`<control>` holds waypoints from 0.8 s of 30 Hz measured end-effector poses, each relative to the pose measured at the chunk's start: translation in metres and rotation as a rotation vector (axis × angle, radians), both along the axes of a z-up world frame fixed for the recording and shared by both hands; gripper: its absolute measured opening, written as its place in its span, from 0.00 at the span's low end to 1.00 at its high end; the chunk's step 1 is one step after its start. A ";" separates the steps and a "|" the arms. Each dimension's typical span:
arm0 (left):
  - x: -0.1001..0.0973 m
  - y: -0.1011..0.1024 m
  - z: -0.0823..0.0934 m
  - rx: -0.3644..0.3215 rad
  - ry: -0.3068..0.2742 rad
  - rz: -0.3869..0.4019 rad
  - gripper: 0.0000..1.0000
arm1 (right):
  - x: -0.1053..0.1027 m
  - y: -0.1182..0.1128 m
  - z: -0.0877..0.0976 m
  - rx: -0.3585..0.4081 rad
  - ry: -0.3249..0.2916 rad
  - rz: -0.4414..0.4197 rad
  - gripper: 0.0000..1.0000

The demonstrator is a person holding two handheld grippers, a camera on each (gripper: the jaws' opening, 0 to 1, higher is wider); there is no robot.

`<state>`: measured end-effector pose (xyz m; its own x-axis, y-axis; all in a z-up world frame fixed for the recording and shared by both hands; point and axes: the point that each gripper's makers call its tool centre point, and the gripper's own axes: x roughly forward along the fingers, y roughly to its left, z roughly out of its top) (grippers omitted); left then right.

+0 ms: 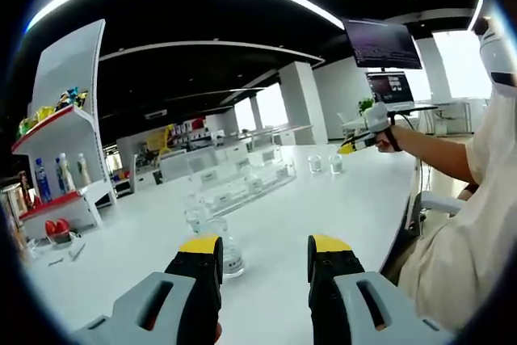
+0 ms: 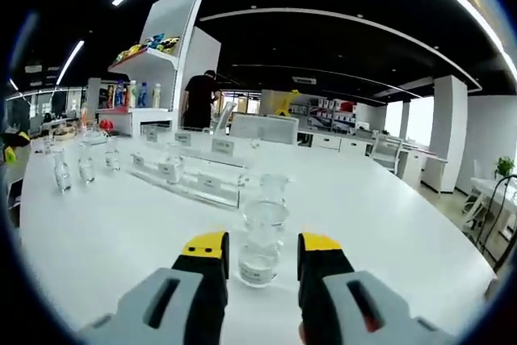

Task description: Identify the label on the chemical reagent bottle, grasp the chemical reagent bottle, and place it in the designated position on the reagent rack

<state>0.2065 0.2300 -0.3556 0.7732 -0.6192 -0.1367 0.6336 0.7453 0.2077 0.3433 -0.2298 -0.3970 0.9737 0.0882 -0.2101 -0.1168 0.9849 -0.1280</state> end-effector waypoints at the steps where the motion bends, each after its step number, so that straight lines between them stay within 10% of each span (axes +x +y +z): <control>1: 0.000 0.000 0.000 0.000 0.000 0.000 0.43 | 0.001 0.000 0.000 0.001 0.001 -0.002 0.33; 24: 0.002 0.000 -0.002 0.000 0.006 0.000 0.43 | 0.020 -0.005 -0.013 0.093 -0.039 -0.098 0.33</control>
